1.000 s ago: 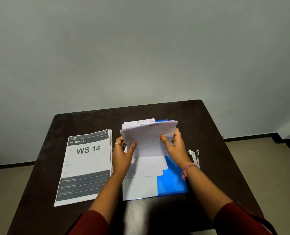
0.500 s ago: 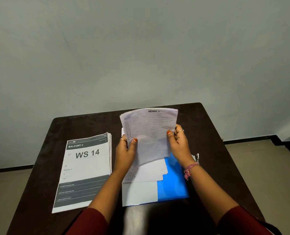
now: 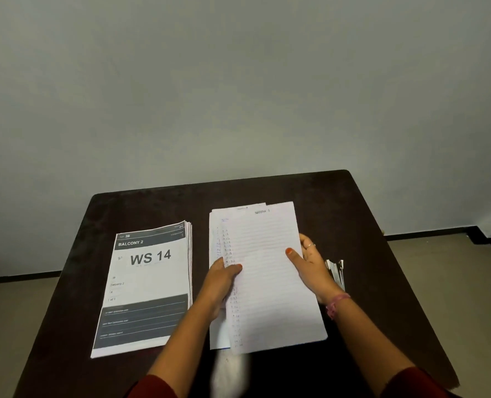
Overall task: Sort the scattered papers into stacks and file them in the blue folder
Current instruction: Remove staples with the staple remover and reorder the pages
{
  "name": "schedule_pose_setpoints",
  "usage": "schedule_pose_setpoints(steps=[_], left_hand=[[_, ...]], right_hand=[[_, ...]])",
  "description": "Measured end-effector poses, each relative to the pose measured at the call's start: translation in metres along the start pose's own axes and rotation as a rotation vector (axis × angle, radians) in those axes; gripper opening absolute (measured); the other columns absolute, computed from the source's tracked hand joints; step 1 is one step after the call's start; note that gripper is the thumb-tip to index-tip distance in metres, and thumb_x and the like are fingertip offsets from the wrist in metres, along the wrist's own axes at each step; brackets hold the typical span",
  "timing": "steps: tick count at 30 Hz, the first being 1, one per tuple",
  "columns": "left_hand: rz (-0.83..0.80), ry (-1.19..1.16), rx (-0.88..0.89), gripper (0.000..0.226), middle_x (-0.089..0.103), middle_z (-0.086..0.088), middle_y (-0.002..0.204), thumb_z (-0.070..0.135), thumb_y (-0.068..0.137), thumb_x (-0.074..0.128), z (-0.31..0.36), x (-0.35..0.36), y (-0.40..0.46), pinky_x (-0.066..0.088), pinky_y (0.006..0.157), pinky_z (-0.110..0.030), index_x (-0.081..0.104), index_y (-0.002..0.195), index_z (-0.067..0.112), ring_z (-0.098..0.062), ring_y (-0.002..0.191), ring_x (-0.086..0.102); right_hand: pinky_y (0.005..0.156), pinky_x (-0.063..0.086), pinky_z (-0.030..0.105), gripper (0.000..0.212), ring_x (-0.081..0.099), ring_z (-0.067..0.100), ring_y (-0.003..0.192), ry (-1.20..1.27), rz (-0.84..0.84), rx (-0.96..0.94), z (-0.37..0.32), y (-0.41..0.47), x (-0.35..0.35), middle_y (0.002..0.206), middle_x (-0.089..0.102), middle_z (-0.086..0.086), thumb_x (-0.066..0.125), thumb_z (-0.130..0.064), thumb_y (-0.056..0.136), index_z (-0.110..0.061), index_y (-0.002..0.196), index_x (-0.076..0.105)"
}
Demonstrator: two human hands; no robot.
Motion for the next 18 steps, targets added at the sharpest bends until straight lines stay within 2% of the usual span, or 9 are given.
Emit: schedule_pose_setpoints(steps=[4, 7, 9, 12, 14, 16, 18], left_hand=[[0.038, 0.042, -0.092, 0.015, 0.075, -0.002, 0.097, 0.011, 0.093, 0.055, -0.027, -0.011, 0.009, 0.052, 0.087, -0.039, 0.066, 0.103, 0.011, -0.022, 0.092, 0.069], [0.113, 0.002, -0.114, 0.008, 0.068, -0.011, 0.088, 0.013, 0.092, 0.056, -0.032, -0.02, 0.015, 0.043, 0.065, -0.032, 0.062, 0.088, 0.011, -0.024, 0.076, 0.058], [0.157, -0.001, -0.13, 0.012, 0.062, -0.01, 0.078, 0.008, 0.091, 0.054, -0.036, -0.024, 0.02, 0.034, 0.054, -0.026, 0.062, 0.083, 0.013, -0.018, 0.062, 0.05], [0.178, 0.01, -0.158, 0.017, 0.062, -0.001, 0.063, 0.003, 0.093, 0.051, -0.043, -0.023, 0.025, 0.033, 0.042, -0.019, 0.063, 0.084, 0.011, -0.008, 0.044, 0.046], [0.2, 0.008, -0.176, 0.015, 0.062, 0.001, 0.061, 0.002, 0.094, 0.051, -0.048, -0.022, 0.027, 0.033, 0.037, -0.015, 0.063, 0.089, 0.009, -0.004, 0.037, 0.046], [0.236, -0.007, -0.173, 0.013, 0.065, -0.004, 0.073, 0.002, 0.094, 0.052, -0.052, -0.022, 0.029, 0.038, 0.04, -0.014, 0.063, 0.096, 0.007, -0.004, 0.043, 0.054], [0.256, -0.026, -0.158, 0.017, 0.069, -0.011, 0.09, 0.002, 0.093, 0.053, -0.054, -0.021, 0.03, 0.049, 0.055, -0.021, 0.063, 0.107, 0.001, -0.013, 0.064, 0.063]], right_hand=[[0.109, 0.039, 0.043, 0.043, 0.053, 0.021, 0.124, 0.008, 0.04, 0.099, 0.044, -0.01, -0.009, 0.136, 0.054, 0.01, 0.05, -0.003, 0.096, -0.007, 0.138, 0.041], [0.107, 0.041, 0.043, 0.032, 0.056, 0.025, 0.12, -0.027, 0.045, 0.125, 0.067, -0.019, -0.013, 0.132, 0.057, 0.014, 0.049, 0.001, 0.095, -0.011, 0.125, 0.048], [0.106, 0.041, 0.046, 0.029, 0.057, 0.025, 0.119, -0.059, 0.043, 0.137, 0.08, -0.022, -0.017, 0.129, 0.059, 0.013, 0.051, 0.0, 0.095, -0.018, 0.118, 0.052], [0.102, 0.045, 0.046, 0.026, 0.06, 0.023, 0.115, -0.079, 0.005, 0.159, 0.091, -0.025, -0.018, 0.125, 0.061, 0.009, 0.054, -0.008, 0.095, -0.022, 0.117, 0.054], [0.1, 0.048, 0.042, 0.026, 0.061, 0.022, 0.113, -0.094, -0.004, 0.185, 0.091, -0.026, -0.018, 0.124, 0.062, 0.008, 0.053, -0.007, 0.096, -0.023, 0.116, 0.052], [0.097, 0.05, 0.037, 0.028, 0.061, 0.021, 0.111, -0.135, -0.033, 0.198, 0.088, -0.024, -0.016, 0.123, 0.062, 0.007, 0.052, -0.006, 0.096, -0.023, 0.118, 0.05], [0.094, 0.05, 0.033, 0.028, 0.061, 0.021, 0.109, -0.223, -0.065, 0.198, 0.084, -0.023, -0.015, 0.122, 0.061, 0.009, 0.054, -0.003, 0.094, -0.021, 0.116, 0.048]])
Point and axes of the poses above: each hand's wrist, its own y-axis towards the middle knuckle, its own x-axis out of the palm, z = x × y, the point moved 8 cm from there along y, towards the middle knuckle
